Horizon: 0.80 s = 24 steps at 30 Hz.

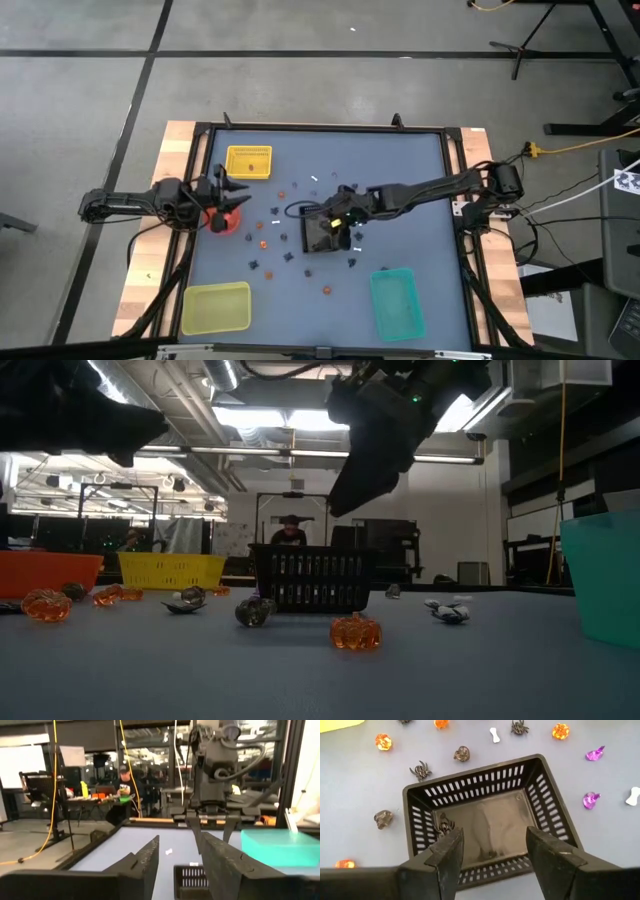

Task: Sort Halloween decoration
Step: Put the orange pumpkin toy into the orange bin

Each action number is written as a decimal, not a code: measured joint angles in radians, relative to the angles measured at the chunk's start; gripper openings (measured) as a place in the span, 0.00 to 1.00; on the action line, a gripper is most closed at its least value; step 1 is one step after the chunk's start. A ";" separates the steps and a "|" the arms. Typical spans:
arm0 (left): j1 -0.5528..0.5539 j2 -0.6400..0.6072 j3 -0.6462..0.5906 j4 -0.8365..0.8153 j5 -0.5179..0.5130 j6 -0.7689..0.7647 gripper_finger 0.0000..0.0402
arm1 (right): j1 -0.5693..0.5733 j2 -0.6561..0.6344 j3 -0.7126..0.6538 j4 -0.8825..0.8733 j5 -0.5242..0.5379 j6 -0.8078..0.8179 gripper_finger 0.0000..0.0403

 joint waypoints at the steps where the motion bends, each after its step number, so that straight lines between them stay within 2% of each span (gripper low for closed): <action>1: 0.000 0.003 0.000 0.008 0.000 -0.001 0.33 | 0.000 -0.009 0.000 -0.004 0.000 0.000 0.53; 4: 0.000 0.021 0.000 0.025 0.000 -0.024 0.32 | 0.000 -0.042 0.000 -0.044 0.007 -0.004 0.53; 14: 0.000 0.176 0.015 0.109 -0.050 -0.072 0.33 | 0.000 -0.195 0.000 -0.179 0.165 -0.074 0.53; 19: 0.000 0.291 0.077 0.107 -0.174 -0.077 0.33 | 0.000 -0.272 0.000 -0.250 0.186 -0.092 0.53; 24: 0.004 0.440 0.171 0.105 -0.249 -0.077 0.33 | 0.000 -0.337 0.000 -0.335 0.231 -0.103 0.53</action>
